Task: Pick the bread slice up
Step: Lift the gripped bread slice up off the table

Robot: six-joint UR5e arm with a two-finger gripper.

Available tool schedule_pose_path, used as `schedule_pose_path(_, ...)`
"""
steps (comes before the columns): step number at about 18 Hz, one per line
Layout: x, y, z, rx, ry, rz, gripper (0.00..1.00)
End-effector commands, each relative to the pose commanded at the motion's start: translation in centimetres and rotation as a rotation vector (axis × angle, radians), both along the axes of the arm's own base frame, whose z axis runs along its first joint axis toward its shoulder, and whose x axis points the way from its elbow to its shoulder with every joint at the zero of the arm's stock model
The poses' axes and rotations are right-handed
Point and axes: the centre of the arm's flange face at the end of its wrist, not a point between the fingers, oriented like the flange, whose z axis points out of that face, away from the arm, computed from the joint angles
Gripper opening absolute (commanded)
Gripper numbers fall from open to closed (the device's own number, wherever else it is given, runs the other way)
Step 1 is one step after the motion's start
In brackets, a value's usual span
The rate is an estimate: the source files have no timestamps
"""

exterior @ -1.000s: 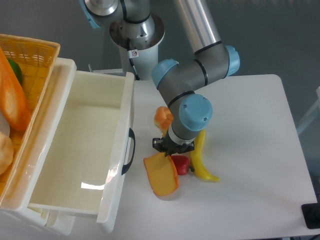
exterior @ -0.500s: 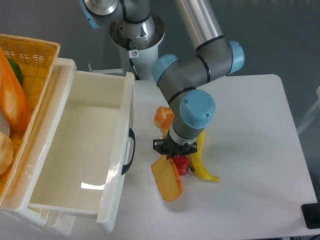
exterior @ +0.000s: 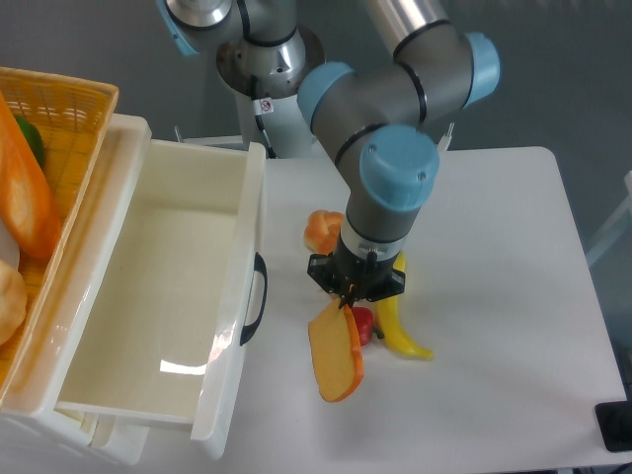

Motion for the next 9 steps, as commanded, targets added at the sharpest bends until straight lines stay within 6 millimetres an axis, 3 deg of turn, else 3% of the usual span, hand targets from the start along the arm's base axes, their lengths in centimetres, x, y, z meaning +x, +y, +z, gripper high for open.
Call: schedule_pose_path(9,0.43,-0.19,1.00,-0.003,0.044,-0.174,0.00)
